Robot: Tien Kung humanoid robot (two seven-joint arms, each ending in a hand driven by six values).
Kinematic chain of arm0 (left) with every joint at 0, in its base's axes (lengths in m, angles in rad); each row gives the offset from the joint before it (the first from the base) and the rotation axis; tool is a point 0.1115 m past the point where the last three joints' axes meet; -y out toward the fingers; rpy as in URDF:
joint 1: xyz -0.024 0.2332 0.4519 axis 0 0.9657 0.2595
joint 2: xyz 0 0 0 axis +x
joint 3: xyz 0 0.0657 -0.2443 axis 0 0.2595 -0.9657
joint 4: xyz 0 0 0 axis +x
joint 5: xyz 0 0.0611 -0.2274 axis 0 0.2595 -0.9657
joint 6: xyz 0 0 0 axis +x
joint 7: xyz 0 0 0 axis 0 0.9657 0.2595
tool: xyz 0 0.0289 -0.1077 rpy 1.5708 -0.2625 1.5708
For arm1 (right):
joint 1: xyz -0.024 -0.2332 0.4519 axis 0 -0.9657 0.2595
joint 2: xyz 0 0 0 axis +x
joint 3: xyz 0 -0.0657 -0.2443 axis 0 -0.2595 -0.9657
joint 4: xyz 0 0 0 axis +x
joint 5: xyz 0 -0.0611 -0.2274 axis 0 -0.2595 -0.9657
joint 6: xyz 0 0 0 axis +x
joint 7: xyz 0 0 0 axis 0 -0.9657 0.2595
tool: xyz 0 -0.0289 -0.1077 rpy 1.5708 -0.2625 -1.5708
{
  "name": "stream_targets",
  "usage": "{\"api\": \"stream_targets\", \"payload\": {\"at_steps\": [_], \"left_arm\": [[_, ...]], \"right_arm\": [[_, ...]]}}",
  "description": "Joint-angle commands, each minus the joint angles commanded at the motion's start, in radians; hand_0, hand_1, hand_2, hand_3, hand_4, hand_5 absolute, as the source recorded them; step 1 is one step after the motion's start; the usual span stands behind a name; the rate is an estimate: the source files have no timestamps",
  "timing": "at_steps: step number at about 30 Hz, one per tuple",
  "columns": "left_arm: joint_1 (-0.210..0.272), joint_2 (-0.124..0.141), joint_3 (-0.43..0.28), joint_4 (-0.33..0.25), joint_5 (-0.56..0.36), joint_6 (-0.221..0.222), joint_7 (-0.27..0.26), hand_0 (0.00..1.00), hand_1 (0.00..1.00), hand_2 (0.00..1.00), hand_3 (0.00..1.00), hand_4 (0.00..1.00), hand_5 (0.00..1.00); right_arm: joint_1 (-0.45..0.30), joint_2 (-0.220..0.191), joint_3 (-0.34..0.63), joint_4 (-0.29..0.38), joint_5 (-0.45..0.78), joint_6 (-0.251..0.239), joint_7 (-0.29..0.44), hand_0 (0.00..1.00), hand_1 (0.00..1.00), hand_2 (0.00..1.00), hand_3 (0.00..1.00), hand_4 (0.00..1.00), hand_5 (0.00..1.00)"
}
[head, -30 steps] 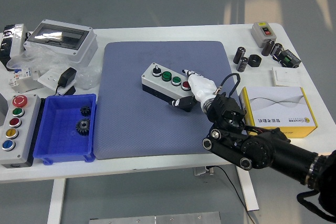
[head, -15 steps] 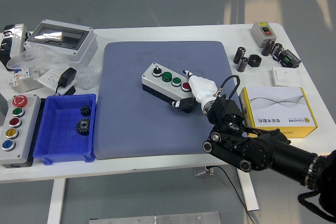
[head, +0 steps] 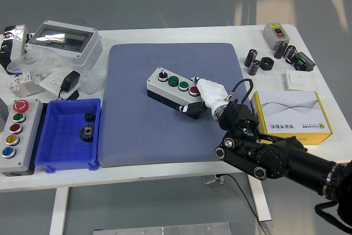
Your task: Pick up the button,place it on the desk,press the button,press the button
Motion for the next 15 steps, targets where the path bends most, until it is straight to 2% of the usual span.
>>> {"api": "stream_targets", "payload": {"at_steps": [2, 3, 8, 11, 15], "left_arm": [[0.001, -0.001, 0.001, 0.0, -0.002, 0.0, 0.0, 0.625, 0.57, 0.536, 0.586, 0.604, 0.227], [0.001, -0.001, 0.002, 0.0, -0.004, 0.001, -0.001, 0.625, 0.571, 0.537, 0.586, 0.605, 0.227], [0.003, -0.003, 0.003, 0.0, -0.008, 0.003, -0.001, 0.625, 0.571, 0.537, 0.586, 0.605, 0.227], [0.004, -0.003, -0.001, 0.0, -0.005, 0.004, -0.001, 0.625, 0.571, 0.537, 0.586, 0.605, 0.227], [0.001, -0.003, -0.003, 0.0, -0.002, 0.004, -0.003, 0.625, 0.571, 0.537, 0.586, 0.605, 0.227]], "right_arm": [[-0.008, -0.031, 0.015, 0.037, 0.04, 0.033, 0.047, 0.101, 0.309, 0.369, 0.345, 0.002, 0.002], [-0.013, -0.052, 0.023, 0.061, 0.065, 0.054, 0.074, 0.094, 0.276, 0.259, 0.212, 0.002, 0.002], [-0.021, -0.16, 0.053, 0.183, 0.187, 0.124, 0.201, 0.094, 0.276, 0.259, 0.212, 0.002, 0.002], [-0.004, -0.229, 0.048, 0.262, 0.229, 0.138, 0.27, 0.095, 0.271, 0.25, 0.222, 0.002, 0.002], [0.026, -0.311, -0.001, 0.35, 0.217, 0.126, 0.342, 0.095, 0.271, 0.25, 0.222, 0.002, 0.002]]}}
